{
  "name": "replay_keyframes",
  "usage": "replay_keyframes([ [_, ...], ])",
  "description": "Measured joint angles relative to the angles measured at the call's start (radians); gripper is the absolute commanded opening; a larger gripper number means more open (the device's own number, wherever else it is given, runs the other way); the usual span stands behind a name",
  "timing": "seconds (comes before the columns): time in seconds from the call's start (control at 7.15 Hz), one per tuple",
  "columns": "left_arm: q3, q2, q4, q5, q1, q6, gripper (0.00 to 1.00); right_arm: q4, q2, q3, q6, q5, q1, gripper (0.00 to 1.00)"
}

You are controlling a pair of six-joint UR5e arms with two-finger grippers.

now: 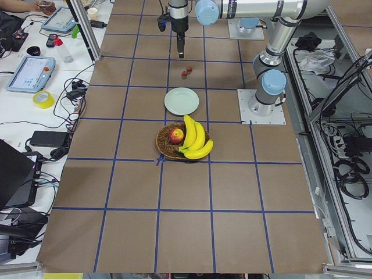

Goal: Collect all strawberries into plate
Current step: 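Carry it to the other strawberries and release with the right gripper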

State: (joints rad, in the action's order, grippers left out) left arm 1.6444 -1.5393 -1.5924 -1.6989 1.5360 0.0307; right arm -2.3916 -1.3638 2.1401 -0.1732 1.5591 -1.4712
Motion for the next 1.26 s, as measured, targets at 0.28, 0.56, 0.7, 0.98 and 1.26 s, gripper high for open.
replay_keyframes([
  [0.28,0.002,0.001,0.0,-0.001,0.0,0.0,1.0,0.012,0.013,-0.087,0.286,-0.036,-0.22,0.05],
  [0.56,0.003,0.001,0.0,0.003,0.001,-0.001,1.0,0.01,0.056,-0.171,0.634,-0.064,-0.423,0.05],
  [0.7,0.004,0.001,0.0,0.003,0.001,-0.001,1.0,0.004,0.114,-0.225,0.751,-0.048,-0.509,0.06],
  [0.98,0.004,0.0,0.001,0.004,-0.001,0.001,1.0,-0.001,0.232,-0.312,0.849,-0.012,-0.591,0.2],
  [1.26,0.002,-0.002,0.008,0.006,-0.005,0.001,1.0,-0.001,0.271,-0.326,0.863,-0.015,-0.604,0.76],
])
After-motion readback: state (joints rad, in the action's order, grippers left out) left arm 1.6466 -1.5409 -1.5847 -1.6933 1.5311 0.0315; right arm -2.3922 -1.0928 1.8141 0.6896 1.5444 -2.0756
